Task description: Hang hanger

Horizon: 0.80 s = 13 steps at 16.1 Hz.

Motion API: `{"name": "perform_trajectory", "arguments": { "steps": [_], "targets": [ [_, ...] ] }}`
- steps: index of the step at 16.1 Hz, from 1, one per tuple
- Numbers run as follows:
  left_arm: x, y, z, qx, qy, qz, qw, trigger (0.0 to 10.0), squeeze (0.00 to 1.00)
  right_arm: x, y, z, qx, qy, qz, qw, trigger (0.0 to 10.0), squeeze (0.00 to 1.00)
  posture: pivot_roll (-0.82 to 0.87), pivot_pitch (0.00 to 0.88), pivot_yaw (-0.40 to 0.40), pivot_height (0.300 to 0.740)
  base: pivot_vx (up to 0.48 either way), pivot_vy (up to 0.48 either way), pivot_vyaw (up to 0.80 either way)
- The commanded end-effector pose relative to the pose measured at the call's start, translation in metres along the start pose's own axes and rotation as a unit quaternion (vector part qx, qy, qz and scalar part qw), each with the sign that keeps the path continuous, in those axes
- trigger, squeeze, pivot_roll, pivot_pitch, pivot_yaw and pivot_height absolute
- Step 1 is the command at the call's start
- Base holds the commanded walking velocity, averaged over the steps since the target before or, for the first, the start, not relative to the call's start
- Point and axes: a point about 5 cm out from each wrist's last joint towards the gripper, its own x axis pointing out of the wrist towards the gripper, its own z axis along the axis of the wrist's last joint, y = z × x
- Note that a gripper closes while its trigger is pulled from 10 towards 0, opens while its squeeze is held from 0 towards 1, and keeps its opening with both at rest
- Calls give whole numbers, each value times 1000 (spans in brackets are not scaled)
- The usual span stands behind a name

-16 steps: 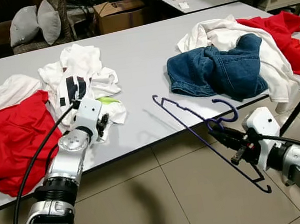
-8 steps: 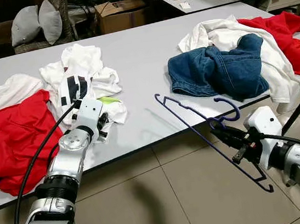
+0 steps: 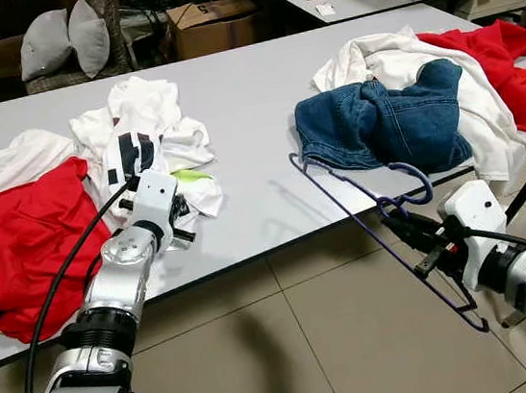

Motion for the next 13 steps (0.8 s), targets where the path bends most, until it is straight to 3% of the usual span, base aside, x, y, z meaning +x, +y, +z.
{"name": "perform_trajectory", "arguments": {
  "steps": [1, 2, 4, 5, 7, 9, 11, 13],
  "targets": [
    [2, -1, 9, -14, -14, -6, 1000, 0, 0, -4, -6, 3, -7, -8, -24, 1000, 10000, 0, -106, 0, 24, 740, 0, 0, 0],
    [4, -2, 23, -51, -40, -17, 998, 0, 0, -5, -13, 4, -2, -15, -53, 998, 10000, 0, -108, 0, 26, 740, 0, 0, 0],
    [7, -2, 43, -78, -77, -30, 994, 0, 0, -6, -18, 5, -1, -19, -71, 997, 10000, 0, -111, 0, 33, 740, 0, 0, 0],
    [8, 1, 69, -97, -121, -41, 987, 0, 0, -7, -23, 6, 1, -23, -88, 996, 10000, 0, -111, 0, 33, 740, 0, 0, 0],
    [1, 11, 134, -132, -237, -64, 960, 0, 0, -9, -31, 9, 3, -34, -120, 992, 10000, 0, -113, 0, 39, 740, 0, 0, 0],
    [-6, 12, 165, -112, -288, -87, 947, 0, 0, -10, -33, 9, 4, -37, -131, 991, 10000, 0, -115, 0, 47, 740, 0, 0, 0],
    [-8, 6, 168, -103, -301, -111, 942, 0, 0, -10, -31, 7, 6, -37, -133, 990, 10000, 0, -122, 0, 56, 740, 0, 0, 0],
    [-5, 0, 155, -125, -287, -121, 942, 0, 0, -11, -29, 5, 8, -36, -134, 990, 10000, 0, -122, 0, 56, 740, 0, 0, 0]
  ]
}}
